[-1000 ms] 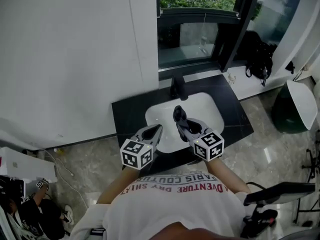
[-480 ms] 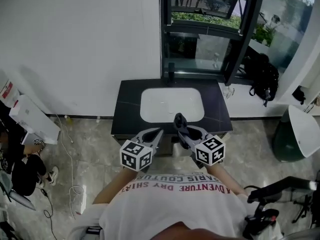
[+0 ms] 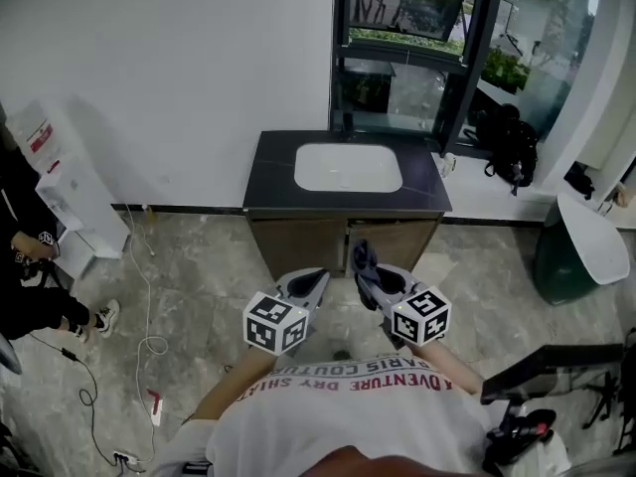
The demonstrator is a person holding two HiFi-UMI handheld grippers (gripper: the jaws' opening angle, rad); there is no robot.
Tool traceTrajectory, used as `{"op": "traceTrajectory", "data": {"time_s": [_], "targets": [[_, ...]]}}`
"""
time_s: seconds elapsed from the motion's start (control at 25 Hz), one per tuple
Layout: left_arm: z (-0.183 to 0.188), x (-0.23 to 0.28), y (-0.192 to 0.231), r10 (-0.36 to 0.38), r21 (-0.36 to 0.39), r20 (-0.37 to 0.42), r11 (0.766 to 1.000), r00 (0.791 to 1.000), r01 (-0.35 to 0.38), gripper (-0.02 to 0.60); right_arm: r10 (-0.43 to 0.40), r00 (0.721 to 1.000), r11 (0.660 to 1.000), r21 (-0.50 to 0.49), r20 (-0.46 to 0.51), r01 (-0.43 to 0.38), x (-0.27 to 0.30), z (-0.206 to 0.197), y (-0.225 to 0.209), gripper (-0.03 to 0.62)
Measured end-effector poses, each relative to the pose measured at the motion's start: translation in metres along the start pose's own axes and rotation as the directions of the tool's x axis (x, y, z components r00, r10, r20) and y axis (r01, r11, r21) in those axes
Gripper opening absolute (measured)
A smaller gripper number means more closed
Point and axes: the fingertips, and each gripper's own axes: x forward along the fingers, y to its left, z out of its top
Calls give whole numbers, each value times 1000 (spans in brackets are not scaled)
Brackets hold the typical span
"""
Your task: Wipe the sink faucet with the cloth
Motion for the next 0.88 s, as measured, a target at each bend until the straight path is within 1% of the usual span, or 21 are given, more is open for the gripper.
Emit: {"op": "traceTrajectory", "data": {"time_s": [0.12,0.2,0.32,0.4,0.48,0.68,0.8,0.88], "targets": [[-21,-63,-32,25,-7,6,1000,1000,-24,1,21,999,1000,7,-27,-21,-37,-24,62,80],[-25,-95,-60,20,-6,15,1000,1000,-19,2,35,999,999,18,-21,-35,-63,-29,95,79],[-23,-128,-102,14,15,21,1000,1000,-14,1,42,999,999,12,5,-42,-102,-28,131,79],[-23,-144,-129,6,34,16,999,1000,-7,2,33,999,999,4,19,-33,-124,-26,146,80],[-23,-156,-154,-3,47,13,999,1000,2,2,21,999,1000,15,35,-22,-146,-22,156,80],[-28,-178,-217,-8,54,24,999,1000,7,1,-7,999,1000,31,54,5,-211,-29,177,79],[-46,-191,-259,-18,40,11,999,1000,17,1,-12,999,998,66,53,9,-255,-43,189,80],[-63,-199,-288,-30,28,-3,999,1000,30,2,-21,999,999,46,38,19,-284,-55,201,79]]}}
